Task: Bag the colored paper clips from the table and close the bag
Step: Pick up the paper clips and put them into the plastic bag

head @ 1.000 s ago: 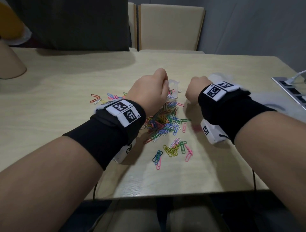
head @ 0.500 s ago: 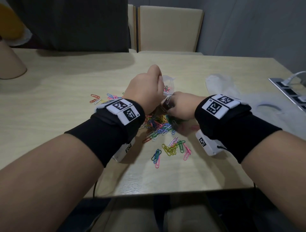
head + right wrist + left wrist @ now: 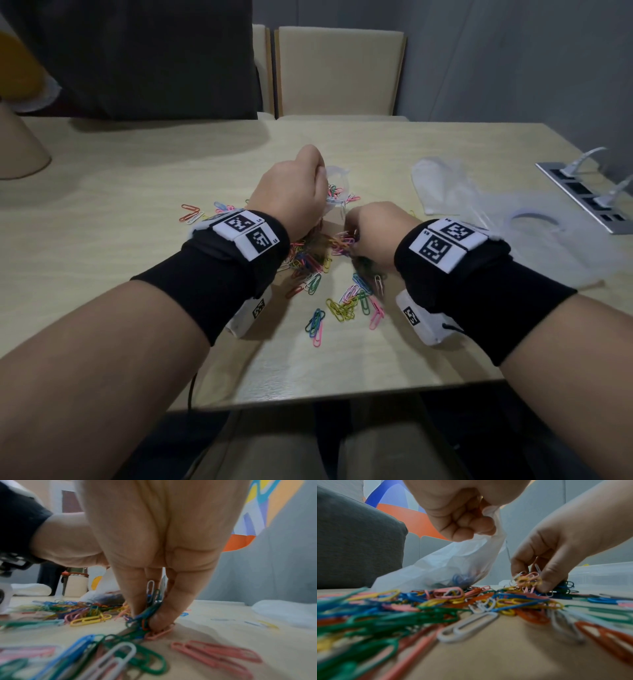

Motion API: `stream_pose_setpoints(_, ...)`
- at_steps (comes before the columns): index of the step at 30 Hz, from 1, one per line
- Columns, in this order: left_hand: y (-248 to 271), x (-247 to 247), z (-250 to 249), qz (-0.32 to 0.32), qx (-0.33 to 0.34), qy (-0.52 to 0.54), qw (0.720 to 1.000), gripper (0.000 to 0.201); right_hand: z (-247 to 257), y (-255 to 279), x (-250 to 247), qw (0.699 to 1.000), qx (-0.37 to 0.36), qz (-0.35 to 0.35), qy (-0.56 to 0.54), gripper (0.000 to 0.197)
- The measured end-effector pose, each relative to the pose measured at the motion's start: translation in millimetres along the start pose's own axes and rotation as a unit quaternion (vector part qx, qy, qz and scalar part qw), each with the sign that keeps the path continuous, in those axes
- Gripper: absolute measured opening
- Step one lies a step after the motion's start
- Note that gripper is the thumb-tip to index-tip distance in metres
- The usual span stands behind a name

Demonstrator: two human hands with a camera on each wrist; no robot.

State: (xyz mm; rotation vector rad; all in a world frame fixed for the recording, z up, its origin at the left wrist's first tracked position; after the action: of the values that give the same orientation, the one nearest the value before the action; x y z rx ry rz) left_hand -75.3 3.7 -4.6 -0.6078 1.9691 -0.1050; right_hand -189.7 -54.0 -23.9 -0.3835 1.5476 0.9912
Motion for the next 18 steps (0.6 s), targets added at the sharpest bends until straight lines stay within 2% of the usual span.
stream_pose_setpoints(3,0.2,0.5,-0.5,0.001,0.003,0.001,1.0,0.021,-12.6,-1.9,-3.6,0.997,0.035,-0.02,-0.064,0.023)
stream_pose_setpoints(5,-0.1,0.4,-0.3,0.001,0.002,0.002,1.0,0.021,-21.5,-2.2,-8.9,0.987,0.053,-0.037,-0.15,0.016)
stream_pose_setpoints(7,-0.6,0.8,0.3,0.002,-0.003,-0.004,1.0,0.021,-28.3,-0.6,-15.7,0.952,0.063,-0.058,-0.294,0.002)
stream_pose_setpoints(10,-0.9,1.6,1.1,0.002,-0.005,-0.007,1.0,0.021,-35.9,-2.1,-29.6,0.881,0.06,-0.105,-0.458,0.021)
stream_pose_setpoints(13,-1.1,2.3,0.5,0.004,-0.004,-0.006,1.0,0.021,-32.7,-5.5,-41.4,0.827,0.03,-0.132,-0.545,0.021)
stream_pose_setpoints(15,-1.3,2.8,0.2,0.006,-0.004,-0.007,1.0,0.021,-28.3,-10.9,-44.5,0.815,0.018,-0.134,-0.564,0.02)
stream_pose_setpoints(18,-1.2,3.3,0.5,0.003,0.003,-0.005,1.0,0.021,-22.8,-20.1,-44.9,0.826,0.005,-0.105,-0.554,0.017)
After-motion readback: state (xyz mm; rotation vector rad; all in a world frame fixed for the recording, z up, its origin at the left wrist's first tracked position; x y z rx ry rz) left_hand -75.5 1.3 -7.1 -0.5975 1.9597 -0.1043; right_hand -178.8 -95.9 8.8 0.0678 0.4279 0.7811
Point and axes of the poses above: each hand's wrist, its own y-axis away from the middle knuckle, its own x-axis out of the palm, z = x × y, the point moved 4 cm from there along -y, towards the middle knuckle, and after that the axes turned 8 degrees about z, right-handed, at the moved point
